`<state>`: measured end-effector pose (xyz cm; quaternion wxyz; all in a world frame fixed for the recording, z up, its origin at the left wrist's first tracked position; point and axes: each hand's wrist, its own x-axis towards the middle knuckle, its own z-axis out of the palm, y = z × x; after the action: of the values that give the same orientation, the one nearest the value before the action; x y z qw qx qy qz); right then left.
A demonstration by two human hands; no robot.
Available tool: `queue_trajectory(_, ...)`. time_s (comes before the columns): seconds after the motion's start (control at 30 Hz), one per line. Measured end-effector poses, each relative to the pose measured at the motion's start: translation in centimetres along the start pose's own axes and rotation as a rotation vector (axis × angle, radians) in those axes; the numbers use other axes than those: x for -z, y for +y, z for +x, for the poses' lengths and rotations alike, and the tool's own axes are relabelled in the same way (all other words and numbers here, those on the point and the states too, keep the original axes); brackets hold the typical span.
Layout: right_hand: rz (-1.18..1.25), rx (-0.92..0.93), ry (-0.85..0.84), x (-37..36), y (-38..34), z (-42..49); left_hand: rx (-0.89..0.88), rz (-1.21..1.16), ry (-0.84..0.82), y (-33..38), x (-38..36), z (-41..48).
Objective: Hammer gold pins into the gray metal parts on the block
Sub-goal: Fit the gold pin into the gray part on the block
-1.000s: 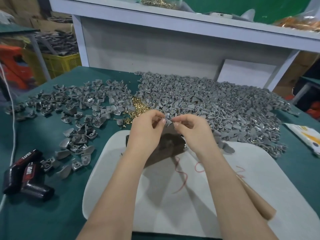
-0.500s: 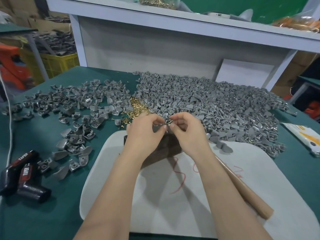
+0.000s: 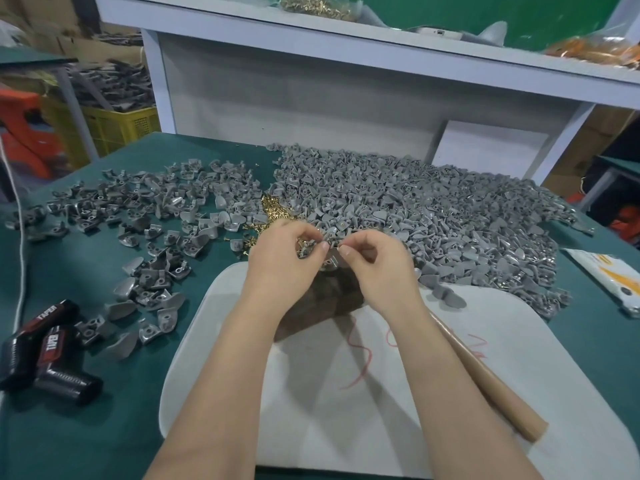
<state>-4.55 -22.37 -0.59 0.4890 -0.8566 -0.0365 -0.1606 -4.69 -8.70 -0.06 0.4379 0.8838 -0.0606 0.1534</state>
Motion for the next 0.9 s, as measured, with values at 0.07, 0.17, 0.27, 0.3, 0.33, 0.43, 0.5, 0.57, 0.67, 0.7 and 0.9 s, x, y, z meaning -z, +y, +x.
queue_trajectory(0.07,-0.195,0.053,-0.022,-0.4,0.0,-0.2,0.053,0.082,-0.082,-0.1,0.1,-0.1)
queue_trajectory(0.17,-0.35,0.105,-0.069,-0.6,-0.3,-0.2,0.069,0.172,-0.145,0.0,-0.1,-0.3)
queue_trajectory(0.27,-0.501,0.149,-0.108,-0.5,-0.9,-0.1,0.062,0.208,-0.131,0.0,-0.2,-0.3)
queue_trajectory(0.3,-0.546,0.156,-0.127,-0.5,-1.2,0.0,0.054,0.214,-0.129,0.0,-0.2,-0.3)
queue_trajectory(0.33,-0.583,0.157,-0.147,-0.5,-1.6,0.0,0.045,0.219,-0.13,-0.1,-0.3,-0.3)
queue_trajectory(0.43,-0.702,0.171,-0.199,-0.6,-2.7,0.4,0.018,0.235,-0.131,-0.2,-0.4,-0.2)
queue_trajectory(0.5,-0.799,0.187,-0.212,-0.8,-3.4,0.7,0.001,0.256,-0.135,-0.2,-0.4,-0.1)
queue_trajectory(0.57,-0.871,0.208,-0.204,-0.9,-3.9,0.7,-0.005,0.271,-0.139,-0.2,-0.3,0.0)
queue_trajectory(0.67,-0.872,0.219,-0.201,-0.9,-3.7,0.7,-0.006,0.255,-0.128,-0.4,-0.4,0.0)
queue_trajectory(0.7,-0.842,0.199,-0.211,-0.8,-3.6,0.7,-0.003,0.242,-0.122,-0.4,-0.4,-0.1)
queue_trajectory(0.9,-0.607,0.029,-0.226,-0.4,-2.6,1.0,0.004,0.172,-0.116,-0.6,-0.6,0.1)
